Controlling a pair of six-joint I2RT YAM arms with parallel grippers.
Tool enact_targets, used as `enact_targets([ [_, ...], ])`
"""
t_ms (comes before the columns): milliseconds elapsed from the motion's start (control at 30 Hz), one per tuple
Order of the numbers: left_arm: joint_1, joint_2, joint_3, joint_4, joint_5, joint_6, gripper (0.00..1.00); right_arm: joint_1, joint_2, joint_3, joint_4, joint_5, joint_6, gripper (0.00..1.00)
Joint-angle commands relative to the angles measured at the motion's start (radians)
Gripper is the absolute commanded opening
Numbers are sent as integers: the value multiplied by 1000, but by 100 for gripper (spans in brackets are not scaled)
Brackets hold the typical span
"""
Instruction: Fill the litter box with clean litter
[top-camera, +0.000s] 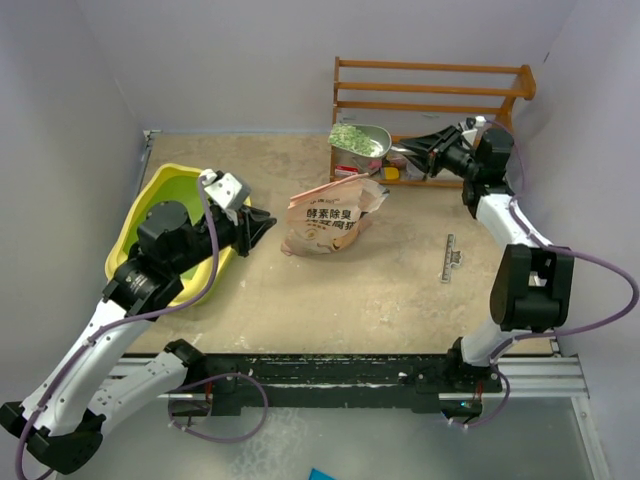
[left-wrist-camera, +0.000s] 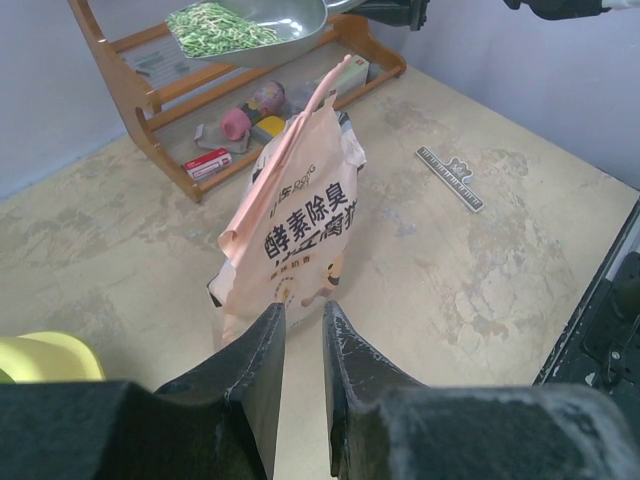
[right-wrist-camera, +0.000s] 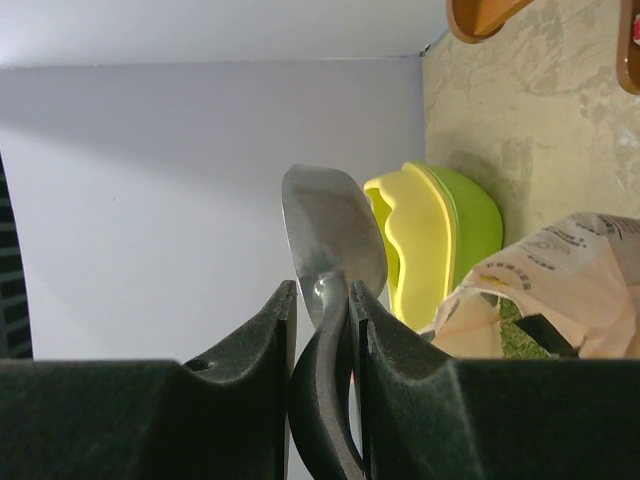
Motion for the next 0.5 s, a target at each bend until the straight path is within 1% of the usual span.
enact_targets([
  [0,2,-21,33,-10,-22,12,25,45,6,104,64,32,11,0],
  [467,2,-49,58,-53,-45,38,25,229,183,340,8,76,-5,0],
])
